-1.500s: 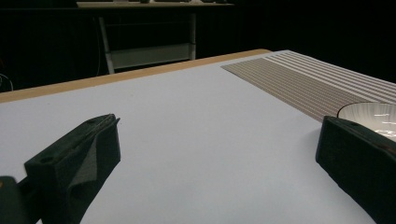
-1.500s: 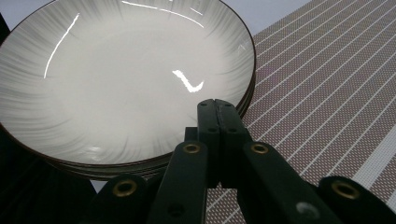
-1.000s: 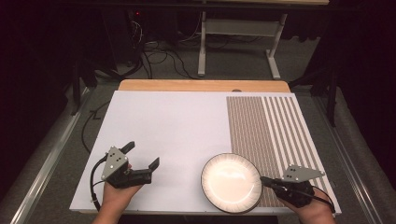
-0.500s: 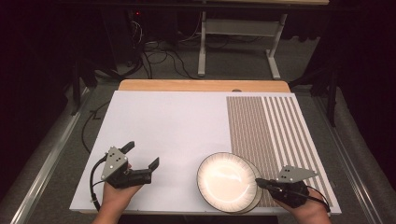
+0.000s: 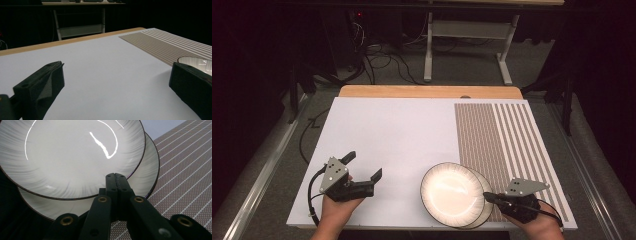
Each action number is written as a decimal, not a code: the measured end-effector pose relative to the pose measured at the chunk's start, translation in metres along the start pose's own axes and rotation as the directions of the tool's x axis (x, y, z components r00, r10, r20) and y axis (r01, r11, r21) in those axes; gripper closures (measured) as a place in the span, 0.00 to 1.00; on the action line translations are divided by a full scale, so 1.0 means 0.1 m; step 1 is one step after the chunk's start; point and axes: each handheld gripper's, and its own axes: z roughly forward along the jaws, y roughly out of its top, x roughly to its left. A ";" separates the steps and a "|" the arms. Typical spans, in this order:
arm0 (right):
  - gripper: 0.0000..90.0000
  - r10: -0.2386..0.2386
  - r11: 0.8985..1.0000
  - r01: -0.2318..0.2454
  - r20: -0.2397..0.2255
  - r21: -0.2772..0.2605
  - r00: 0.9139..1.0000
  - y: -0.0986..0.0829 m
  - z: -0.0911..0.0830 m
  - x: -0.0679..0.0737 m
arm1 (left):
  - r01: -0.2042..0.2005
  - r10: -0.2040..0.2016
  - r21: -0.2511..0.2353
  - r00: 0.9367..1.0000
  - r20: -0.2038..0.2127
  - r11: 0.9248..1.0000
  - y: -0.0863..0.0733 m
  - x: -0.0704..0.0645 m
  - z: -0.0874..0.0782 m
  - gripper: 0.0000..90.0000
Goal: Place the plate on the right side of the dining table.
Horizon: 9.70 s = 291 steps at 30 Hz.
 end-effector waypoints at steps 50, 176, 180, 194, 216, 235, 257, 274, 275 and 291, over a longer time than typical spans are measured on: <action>1.00 -0.052 0.998 0.053 -0.027 0.030 0.998 0.11 0.19 0.13 | 0.014 -0.112 0.273 0.932 0.346 0.962 0.00 -0.89 0.51 0.01; 0.01 0.224 0.920 -0.139 0.201 -0.365 0.954 0.10 -0.35 -0.27 | 0.072 -0.100 0.106 0.954 0.284 0.992 0.18 -0.55 0.37 0.88; 0.02 0.195 0.929 -0.120 0.188 -0.351 0.963 0.20 -0.27 -0.23 | 0.072 -0.100 0.108 0.953 0.287 0.992 0.18 -0.55 0.37 0.88; 0.12 0.126 0.945 -0.090 0.096 -0.314 0.987 0.57 0.13 -0.06 | 0.058 -0.092 0.119 0.948 0.305 0.991 0.18 -0.53 0.36 0.87; 0.75 0.168 0.956 -0.175 -0.049 -0.236 0.985 0.75 0.53 0.10 | 0.034 -0.068 0.116 0.950 0.305 0.993 0.17 -0.52 0.33 0.87; 0.95 0.236 0.941 -0.250 -0.087 -0.230 0.968 0.76 0.51 0.06 | 0.071 -0.103 0.116 0.949 0.298 0.991 0.22 -0.50 0.31 0.89; 0.97 0.241 0.919 -0.234 -0.015 -0.318 0.970 0.74 0.06 -0.26 | 0.047 -0.083 0.115 0.939 0.335 0.992 0.60 -0.70 0.76 0.89; 0.97 0.305 0.891 -0.257 0.077 -0.374 0.949 0.48 -0.27 -0.62 | -0.002 -0.052 0.141 0.924 0.380 0.990 0.79 -1.01 1.35 0.89; 0.97 0.309 0.890 -0.258 0.081 -0.376 0.948 0.47 -0.28 -0.64 | -0.005 -0.051 0.144 0.922 0.383 0.990 0.79 -1.02 1.39 0.89; 0.97 0.368 0.869 -0.278 0.157 -0.410 0.917 0.23 -0.55 -0.88 | -0.031 -0.038 0.159 0.908 0.417 0.987 0.89 -1.31 1.85 0.89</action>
